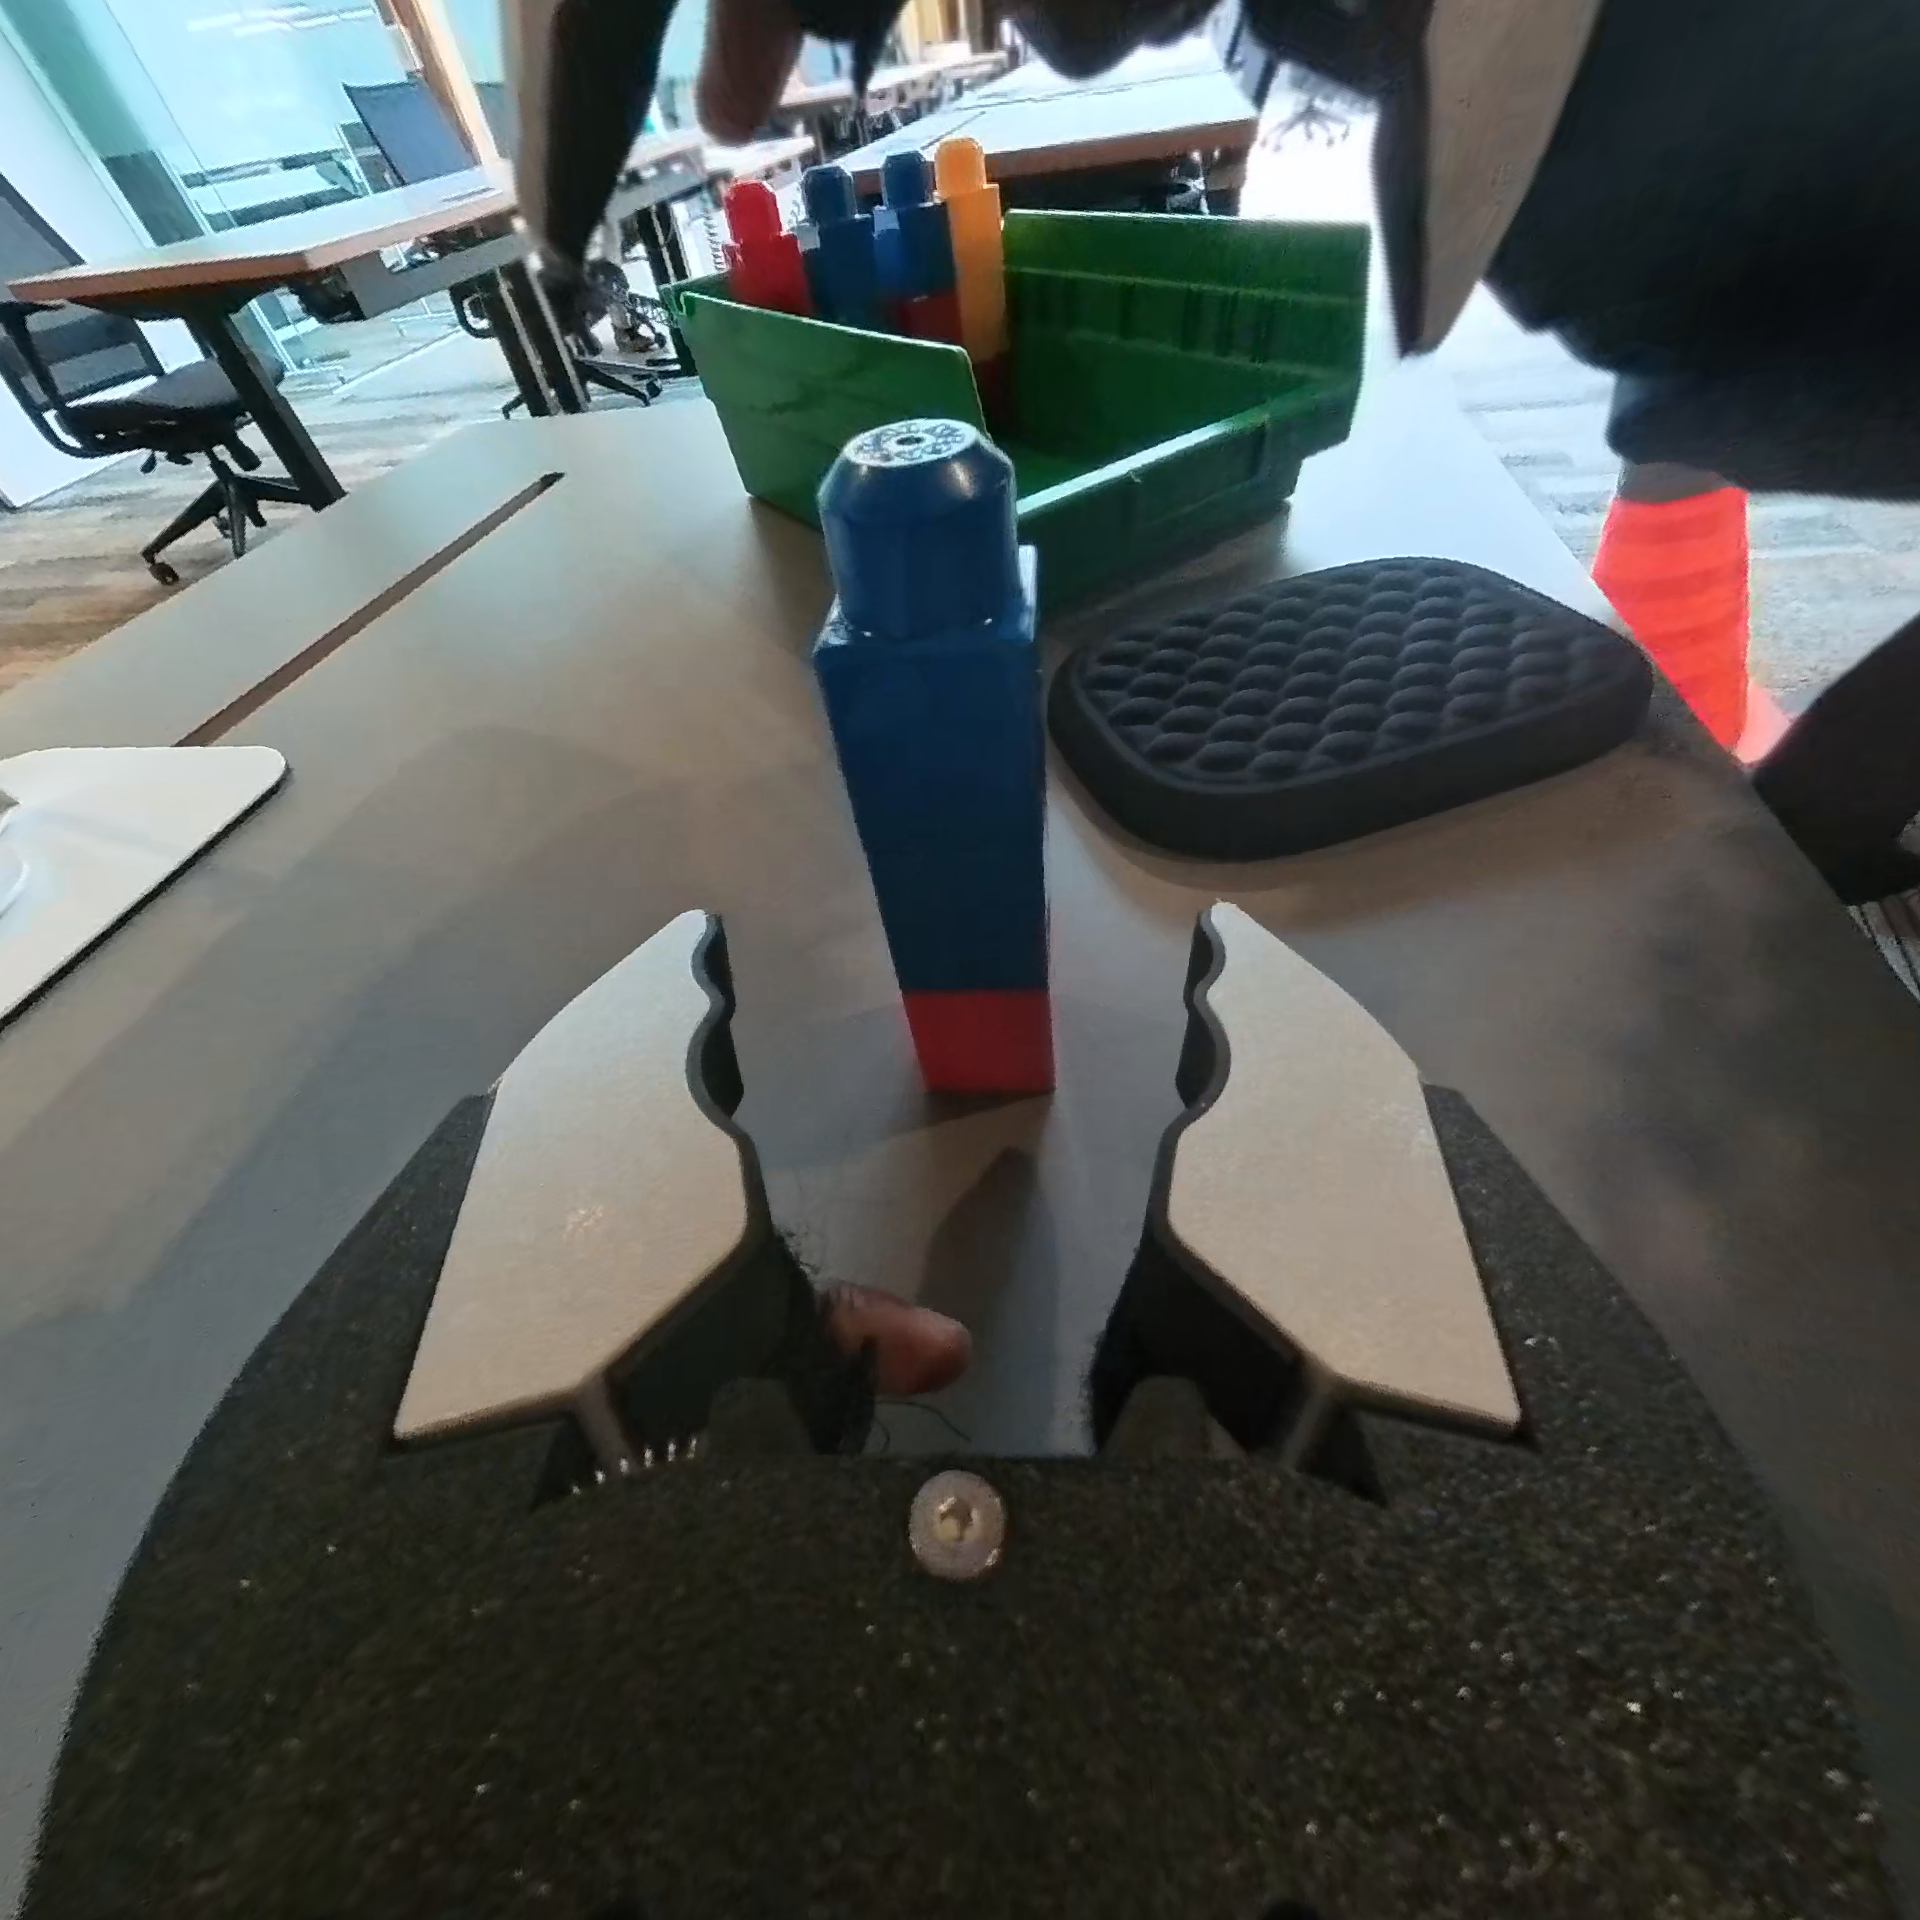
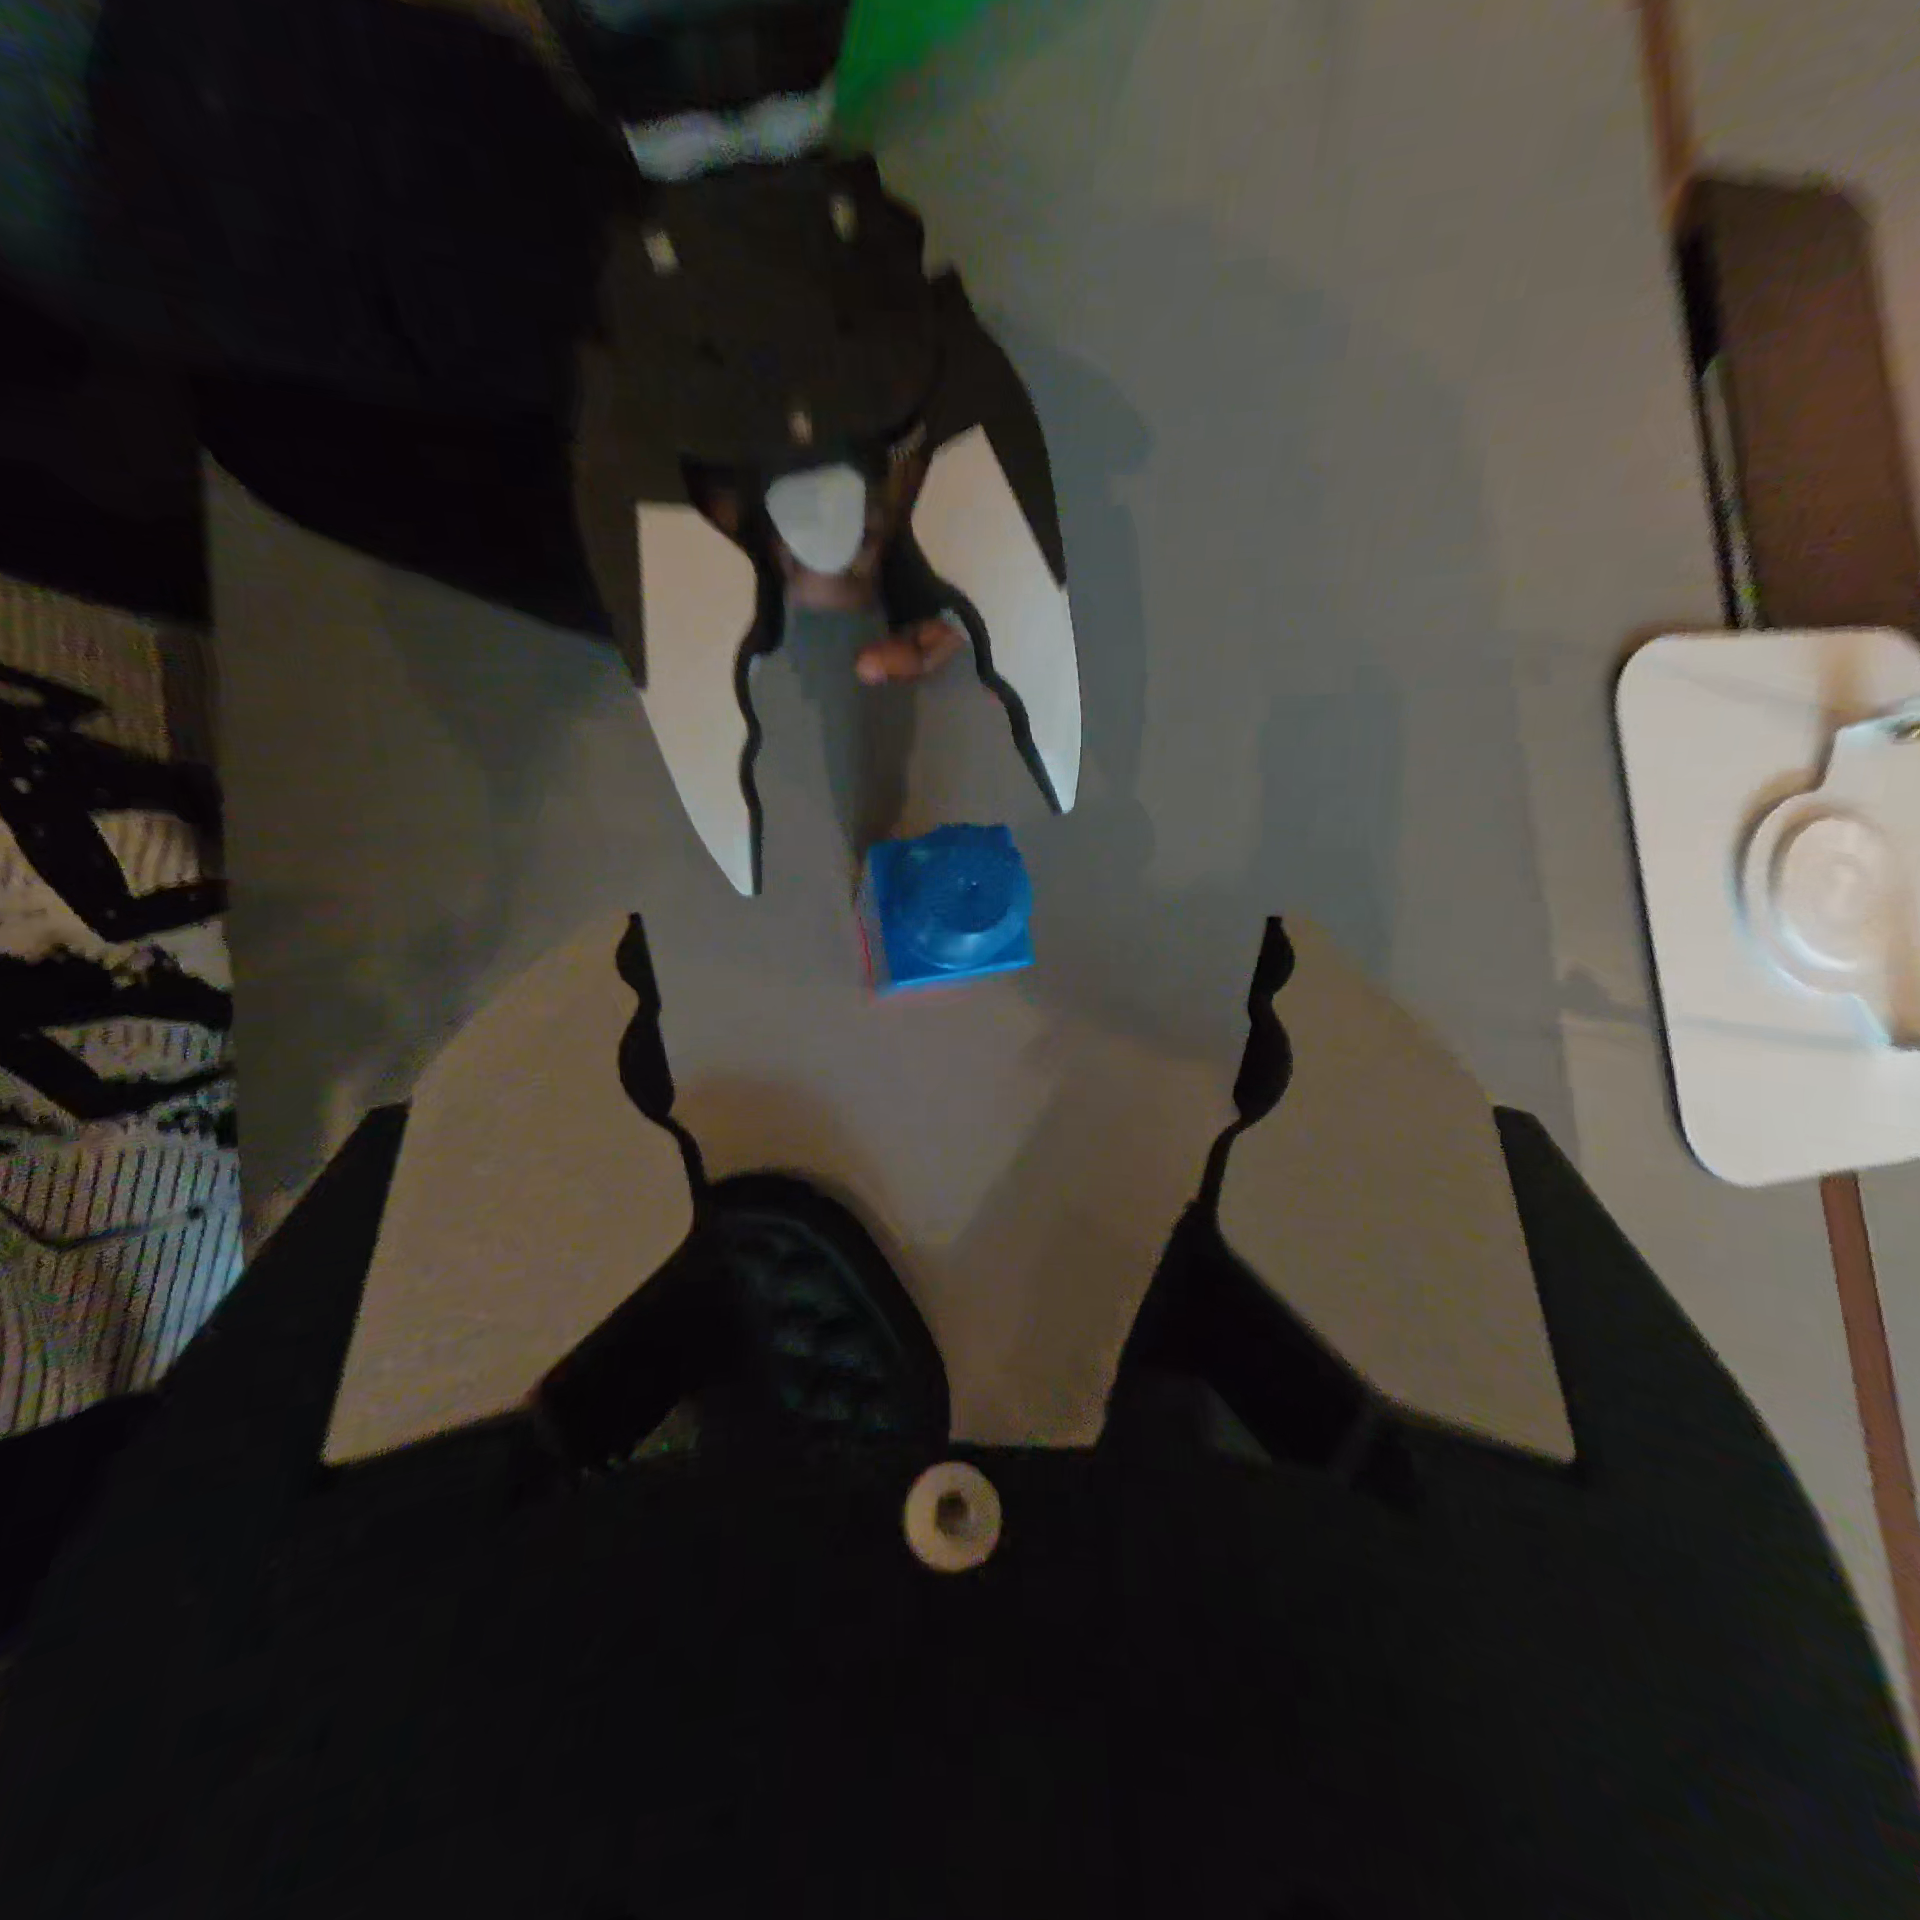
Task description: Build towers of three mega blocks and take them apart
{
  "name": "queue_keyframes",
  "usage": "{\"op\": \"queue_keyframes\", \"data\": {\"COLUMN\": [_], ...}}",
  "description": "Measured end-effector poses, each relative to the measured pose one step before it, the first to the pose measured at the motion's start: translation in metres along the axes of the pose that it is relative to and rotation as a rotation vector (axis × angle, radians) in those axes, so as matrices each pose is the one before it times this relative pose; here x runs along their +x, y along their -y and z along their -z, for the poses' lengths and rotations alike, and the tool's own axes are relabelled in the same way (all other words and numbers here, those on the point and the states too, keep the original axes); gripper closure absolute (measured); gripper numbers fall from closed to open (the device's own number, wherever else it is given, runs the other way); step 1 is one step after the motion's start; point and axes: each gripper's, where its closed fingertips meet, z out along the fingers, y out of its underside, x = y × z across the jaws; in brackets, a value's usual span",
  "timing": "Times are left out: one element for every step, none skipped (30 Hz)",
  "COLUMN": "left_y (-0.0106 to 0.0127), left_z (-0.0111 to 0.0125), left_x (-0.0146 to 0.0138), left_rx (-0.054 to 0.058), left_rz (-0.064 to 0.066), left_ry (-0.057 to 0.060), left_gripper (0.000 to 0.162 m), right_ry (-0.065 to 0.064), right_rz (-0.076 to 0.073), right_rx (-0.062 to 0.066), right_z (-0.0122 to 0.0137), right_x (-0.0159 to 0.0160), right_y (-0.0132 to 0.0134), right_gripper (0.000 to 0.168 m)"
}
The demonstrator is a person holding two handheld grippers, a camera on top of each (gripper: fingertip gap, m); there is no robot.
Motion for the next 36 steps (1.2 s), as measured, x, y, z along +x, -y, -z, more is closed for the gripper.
{"op": "queue_keyframes", "data": {"left_y": [0.00004,-0.00001,-0.00002,-0.00005,-0.00014,0.00004,0.00004,0.00001,-0.00003,0.00009,0.00001,0.00002,0.00004,0.00011,0.00002,0.00004,0.00004,0.00005,0.00010,0.00005,-0.00003,-0.00012,0.00000,-0.00001,-0.00001,-0.00001,-0.00002,-0.00004,-0.00011,0.00004,-0.00001,-0.00009,-0.00027,-0.00026,-0.00014,-0.00009], "left_z": [0.00005,-0.00002,-0.00008,-0.00003,0.00002,-0.00005,0.00002,0.00000,0.00008,0.00005,0.00002,0.00006,0.00005,0.00004,0.00003,-0.00002,0.00005,0.00016,0.00006,0.00006,-0.00001,-0.00011,-0.00005,-0.00002,0.00005,0.00000,-0.00011,-0.00005,-0.00002,0.00000,-0.00002,-0.00014,-0.00014,-0.00026,-0.00013,-0.00006], "left_x": [-0.00004,0.00007,-0.00001,0.00011,0.00010,0.00000,0.00004,0.00000,-0.00001,-0.00009,-0.00008,0.00002,0.00000,-0.00012,0.00012,0.00000,-0.00002,0.00006,0.00007,0.00016,0.00012,0.00017,0.00023,0.00008,0.00007,0.00005,0.00002,0.00009,0.00003,0.00018,0.00006,-0.00006,0.00017,0.00021,0.00022,-0.00004], "left_rx": [0.0005,-0.0003,-0.0006,-0.0008,-0.0005,0.0001,0.0003,0.0001,0.0000,0.0002,0.0003,0.0004,0.0005,0.0003,0.0002,0.0003,0.0006,0.0008,0.0010,0.0004,-0.0004,-0.0006,-0.0004,-0.0003,-0.0001,-0.0001,-0.0003,-0.0005,-0.0001,0.0001,-0.0003,-0.0011,-0.0020,-0.0021,-0.0017,-0.0009], "left_rz": [0.0004,-0.0008,-0.0010,-0.0012,-0.0014,-0.0011,-0.0004,0.0001,0.0004,0.0006,0.0008,0.0007,0.0004,0.0003,0.0000,-0.0001,0.0002,-0.0001,-0.0006,-0.0009,-0.0010,-0.0012,-0.0013,-0.0010,-0.0007,-0.0001,0.0003,-0.0002,-0.0007,-0.0009,-0.0008,-0.0006,-0.0006,-0.0010,-0.0008,-0.0002], "left_ry": [0.0002,0.0000,0.0008,0.0006,0.0003,0.0004,0.0001,0.0000,0.0000,-0.0001,0.0000,-0.0001,-0.0002,-0.0001,-0.0003,0.0000,-0.0001,-0.0005,-0.0005,-0.0004,-0.0004,-0.0006,-0.0004,-0.0001,-0.0002,-0.0004,-0.0004,-0.0004,-0.0005,-0.0002,0.0001,0.0001,-0.0005,-0.0014,-0.0011,-0.0002], "left_gripper": [0.079,0.079,0.079,0.079,0.079,0.079,0.079,0.079,0.079,0.079,0.079,0.079,0.079,0.079,0.079,0.079,0.079,0.079,0.079,0.079,0.079,0.079,0.079,0.079,0.079,0.079,0.079,0.079,0.079,0.080,0.080,0.080,0.080,0.080,0.080,0.080], "right_ry": [-0.0080,-0.0129,-0.0089,-0.0010,-0.0076,-0.0161,-0.0148,-0.0103,-0.0072,0.0118,0.0234,0.0160,-0.0008,0.0033,0.0124,0.0140,0.0075,-0.0009,0.0123,0.0138,0.0036,0.0179,0.0164,0.0045,0.0040,0.0101,0.0091,0.0055,0.0041,0.0085,0.0109,0.0100,0.0067,-0.0081,-0.0069,-0.0087], "right_rz": [-0.0017,-0.0031,-0.0050,-0.0071,-0.0104,-0.0136,-0.0084,-0.0174,-0.0312,-0.0328,-0.0285,-0.0187,-0.0097,-0.0010,0.0019,0.0011,-0.0021,-0.0031,0.0016,0.0022,0.0015,0.0061,0.0041,0.0007,0.0018,0.0052,0.0061,0.0051,0.0048,0.0071,0.0070,0.0070,0.0073,0.0033,0.0061,0.0065], "right_rx": [0.0801,0.0856,0.0854,0.0765,0.0677,0.0624,0.0461,0.0317,0.0315,0.0293,0.0195,0.0130,0.0086,-0.0004,-0.0054,-0.0045,-0.0092,-0.0142,-0.0146,-0.0102,-0.0018,0.0053,0.0024,-0.0064,-0.0123,-0.0106,-0.0069,-0.0085,-0.0082,-0.0021,0.0045,0.0129,0.0173,0.0119,0.0045,0.0078], "right_z": [0.00518,0.00489,0.00424,0.00350,0.00268,0.00191,0.00155,0.00143,0.00060,-0.00029,-0.00097,-0.00168,-0.00218,-0.00262,-0.00320,-0.00354,-0.00381,-0.00361,-0.00344,-0.00323,-0.00297,-0.00276,-0.00272,-0.00243,-0.00236,-0.00231,-0.00208,-0.00175,-0.00123,-0.00045,0.00033,0.00102,0.00158,0.00126,0.00139,0.00146], "right_x": [-0.00188,-0.00125,-0.00168,-0.00235,-0.00097,0.00048,0.00072,0.00053,0.00060,-0.00172,-0.00270,-0.00110,0.00177,0.00164,0.00060,0.00030,0.00138,0.00279,0.00112,0.00088,0.00228,0.00006,0.00008,0.00182,0.00174,0.00078,0.00048,0.00084,0.00069,-0.00010,-0.00081,-0.00091,-0.00079,0.00104,0.00050,0.00037], "right_y": [0.00446,0.00462,0.00401,0.00246,0.00086,-0.00028,-0.00272,-0.00429,-0.00428,-0.00460,-0.00569,-0.00603,-0.00606,-0.00674,-0.00653,-0.00581,-0.00532,-0.00506,-0.00425,-0.00285,-0.00135,-0.00024,-0.00058,-0.00141,-0.00215,-0.00174,-0.00141,-0.00157,-0.00160,-0.00081,0.00014,0.00131,0.00215,0.00151,0.00092,0.00202], "right_gripper": [0.058,0.055,0.051,0.045,0.037,0.028,0.021,0.021,0.021,0.021,0.021,0.021,0.021,0.021,0.021,0.021,0.021,0.024,0.030,0.037,0.043,0.050,0.056,0.061,0.064,0.068,0.073,0.077,0.084,0.093,0.106,0.120,0.132,0.132,0.132,0.132]}}
